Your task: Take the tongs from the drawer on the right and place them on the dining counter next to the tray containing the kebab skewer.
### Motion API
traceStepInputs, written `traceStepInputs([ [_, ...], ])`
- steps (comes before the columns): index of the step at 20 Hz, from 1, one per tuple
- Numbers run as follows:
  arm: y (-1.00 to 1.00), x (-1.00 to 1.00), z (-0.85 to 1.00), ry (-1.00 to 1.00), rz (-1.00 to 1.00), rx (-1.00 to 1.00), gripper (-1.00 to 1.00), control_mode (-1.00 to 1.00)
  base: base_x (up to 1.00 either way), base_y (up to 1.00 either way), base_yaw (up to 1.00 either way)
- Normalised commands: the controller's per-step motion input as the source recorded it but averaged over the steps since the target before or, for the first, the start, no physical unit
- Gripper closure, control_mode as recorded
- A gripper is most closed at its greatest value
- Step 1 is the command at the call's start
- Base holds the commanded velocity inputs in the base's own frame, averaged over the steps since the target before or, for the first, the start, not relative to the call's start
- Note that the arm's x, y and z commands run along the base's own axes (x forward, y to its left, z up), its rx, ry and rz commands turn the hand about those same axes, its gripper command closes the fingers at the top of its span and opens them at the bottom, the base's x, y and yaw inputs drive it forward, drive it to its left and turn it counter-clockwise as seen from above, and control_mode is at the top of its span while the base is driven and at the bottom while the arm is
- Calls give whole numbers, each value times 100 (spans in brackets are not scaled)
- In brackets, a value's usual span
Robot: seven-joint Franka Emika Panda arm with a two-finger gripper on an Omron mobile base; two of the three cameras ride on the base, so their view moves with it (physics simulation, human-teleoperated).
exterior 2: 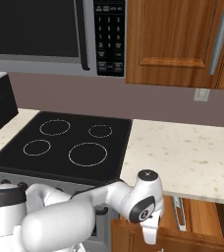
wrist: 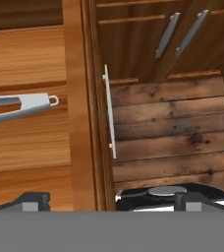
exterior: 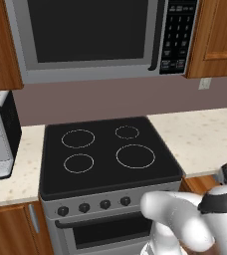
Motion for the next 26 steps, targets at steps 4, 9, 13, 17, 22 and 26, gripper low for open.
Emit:
traceStepInputs([
  [4,-17,8,-4,3,4,4,-100,-100,0,0,0],
  [9,-24,2,0,0,0,17,-100,-100,0,0,0],
  [13,-14,0,-5,0,0,13,-100,-100,0,0,0],
  [17,0,0,0,0,0,0,-100,-100,0,0,0],
  [22,0,4,-13,0,0,0,-100,-100,0,0,0],
  [26,0,4,-28,0,0,0,-100,-100,0,0,0],
])
